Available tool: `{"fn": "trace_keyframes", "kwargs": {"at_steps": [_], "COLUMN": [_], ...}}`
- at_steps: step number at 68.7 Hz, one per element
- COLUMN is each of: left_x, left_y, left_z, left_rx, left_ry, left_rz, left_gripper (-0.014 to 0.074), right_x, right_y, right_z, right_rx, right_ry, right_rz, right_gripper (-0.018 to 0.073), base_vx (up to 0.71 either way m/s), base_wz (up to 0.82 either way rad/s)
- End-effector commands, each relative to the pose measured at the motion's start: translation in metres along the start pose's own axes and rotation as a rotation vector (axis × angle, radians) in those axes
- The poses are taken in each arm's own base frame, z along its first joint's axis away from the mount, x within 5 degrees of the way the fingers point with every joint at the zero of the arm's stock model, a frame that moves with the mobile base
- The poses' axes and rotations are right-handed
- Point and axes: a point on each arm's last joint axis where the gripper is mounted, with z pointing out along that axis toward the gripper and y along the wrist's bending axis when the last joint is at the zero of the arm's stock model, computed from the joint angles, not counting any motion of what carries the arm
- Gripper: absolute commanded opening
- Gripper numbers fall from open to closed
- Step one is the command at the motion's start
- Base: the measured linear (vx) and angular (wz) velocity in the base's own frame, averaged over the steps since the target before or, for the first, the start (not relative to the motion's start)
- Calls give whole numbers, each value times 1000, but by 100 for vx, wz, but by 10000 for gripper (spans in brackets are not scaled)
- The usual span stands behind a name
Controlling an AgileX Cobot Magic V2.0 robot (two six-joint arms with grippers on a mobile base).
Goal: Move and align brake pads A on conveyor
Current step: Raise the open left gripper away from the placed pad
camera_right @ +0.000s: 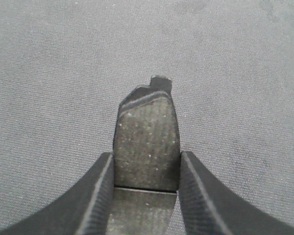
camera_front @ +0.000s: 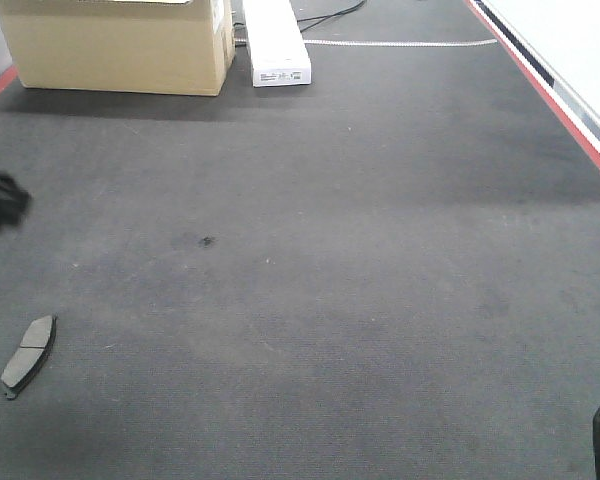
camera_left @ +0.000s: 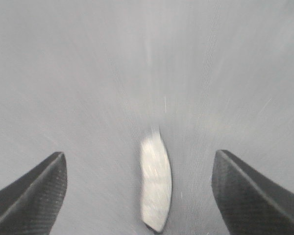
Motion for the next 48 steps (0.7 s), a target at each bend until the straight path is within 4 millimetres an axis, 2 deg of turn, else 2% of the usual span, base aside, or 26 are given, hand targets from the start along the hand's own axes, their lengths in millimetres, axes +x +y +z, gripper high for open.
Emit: {"fn": "trace_keyframes", "kwargs": {"at_steps": [1, 8, 20, 40, 48], "left_x": [-2, 15, 62, 140, 162], "left_y": [3, 2, -2, -9, -11], "left_z": [-49, -71, -95, -101, -103], "left_rx": [-14, -16, -18, -20, -22], "left_ry": [-209, -303, -397, -444, -466], "left_rz": [-4, -9, -10, -14, -15], "left_gripper": [587, 587, 587, 587, 587], "right_x": [-14, -14, -14, -14, -14], "right_y": [-1, -1, -1, -1, -1], "right_z": [-6, -6, -6, -6, -6], "right_rx": [8, 8, 8, 8, 8], "right_ry": [-97, -97, -97, -97, -97], "right_rz": [0, 0, 0, 0, 0], "right_gripper": [-7, -7, -7, -7, -7], "base_vx": [0, 0, 0, 0, 0], "base_wz": [0, 0, 0, 0, 0]}}
